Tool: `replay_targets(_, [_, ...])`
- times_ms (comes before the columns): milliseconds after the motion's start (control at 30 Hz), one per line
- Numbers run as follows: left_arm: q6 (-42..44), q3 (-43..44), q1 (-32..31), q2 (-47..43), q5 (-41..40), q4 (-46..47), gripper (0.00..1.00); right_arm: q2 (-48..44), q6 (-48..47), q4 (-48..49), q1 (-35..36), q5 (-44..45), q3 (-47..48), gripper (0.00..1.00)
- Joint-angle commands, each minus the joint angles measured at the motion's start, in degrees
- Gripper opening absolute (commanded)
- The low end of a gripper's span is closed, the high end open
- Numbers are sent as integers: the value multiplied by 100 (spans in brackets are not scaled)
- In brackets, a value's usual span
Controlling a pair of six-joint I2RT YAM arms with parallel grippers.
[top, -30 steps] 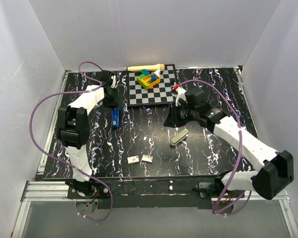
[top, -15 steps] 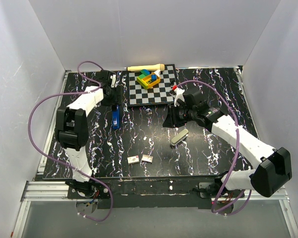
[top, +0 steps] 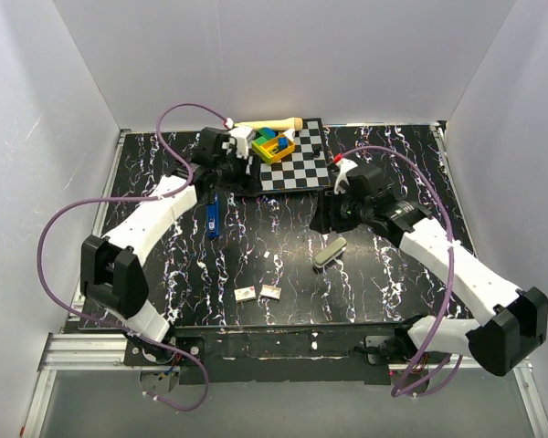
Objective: Unload the staples from the stapler
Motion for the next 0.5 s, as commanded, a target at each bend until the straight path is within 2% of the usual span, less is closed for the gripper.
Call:
replay_targets(0, [0, -228, -448, -529, 555, 396, 67, -495, 203, -390, -243, 708, 74, 60])
replay_targets(267, [-141, -229, -1203, -565, 767, 792, 69, -908, 572, -1093, -639, 1622, 39, 66])
replay_targets(467, [-9, 70, -1836, -82, 855, 880, 71, -1294, 809, -1489, -911, 2159, 13, 70])
